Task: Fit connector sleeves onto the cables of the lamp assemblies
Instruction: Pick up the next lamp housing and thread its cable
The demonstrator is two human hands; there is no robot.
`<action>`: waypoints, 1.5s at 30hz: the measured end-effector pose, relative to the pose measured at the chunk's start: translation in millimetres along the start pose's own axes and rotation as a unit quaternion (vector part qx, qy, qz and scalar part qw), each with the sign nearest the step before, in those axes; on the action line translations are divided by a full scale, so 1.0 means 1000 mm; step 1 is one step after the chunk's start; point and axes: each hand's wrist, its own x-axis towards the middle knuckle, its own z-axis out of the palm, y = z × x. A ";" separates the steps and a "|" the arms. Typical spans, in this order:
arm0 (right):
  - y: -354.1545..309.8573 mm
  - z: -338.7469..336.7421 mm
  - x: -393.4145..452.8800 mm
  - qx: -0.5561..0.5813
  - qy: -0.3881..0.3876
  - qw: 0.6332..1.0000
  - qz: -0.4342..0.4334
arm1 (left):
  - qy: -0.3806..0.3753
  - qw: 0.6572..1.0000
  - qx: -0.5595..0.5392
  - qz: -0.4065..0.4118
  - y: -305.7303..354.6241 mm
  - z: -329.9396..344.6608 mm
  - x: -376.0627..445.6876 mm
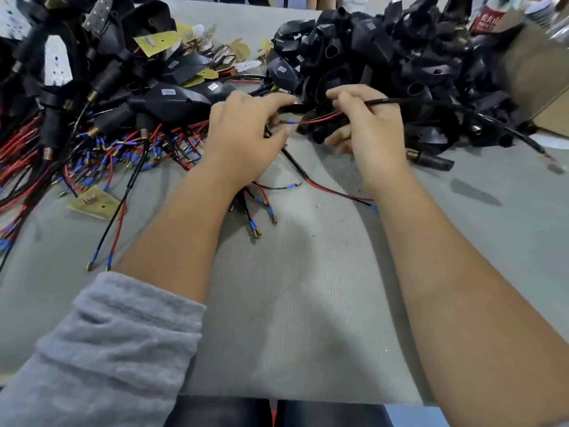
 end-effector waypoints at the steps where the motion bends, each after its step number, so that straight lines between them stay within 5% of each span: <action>1: 0.001 0.001 0.000 -0.021 -0.003 1.000 0.009 | 0.004 1.000 -0.017 -0.011 -0.001 -0.001 -0.001; 7: 0.004 0.005 -0.003 -0.120 -0.001 0.993 0.015 | 0.026 0.994 -0.087 -0.057 0.000 -0.002 -0.003; 14: -0.001 0.007 -0.008 0.002 -0.033 0.997 -0.064 | 0.025 0.990 -0.112 -0.081 0.006 -0.002 -0.003; 22: -0.001 0.005 -0.004 0.098 -0.043 0.994 -0.019 | -0.033 0.973 -0.213 -0.084 0.010 -0.007 -0.007; 30: 0.001 0.005 -0.002 0.161 -0.089 0.983 0.019 | -0.036 0.975 -0.204 -0.075 0.007 -0.002 -0.007; 36: 0.003 0.005 0.003 0.160 -0.009 0.987 0.006 | -0.003 0.995 -0.026 -0.092 0.015 0.004 -0.005; 40: 0.005 0.003 0.002 0.128 0.024 0.991 0.017 | -0.108 0.983 0.125 -0.077 0.023 0.013 -0.004; 45: 0.001 0.001 0.002 -0.005 0.111 0.994 0.012 | -0.064 0.993 0.037 -0.097 0.019 0.009 -0.002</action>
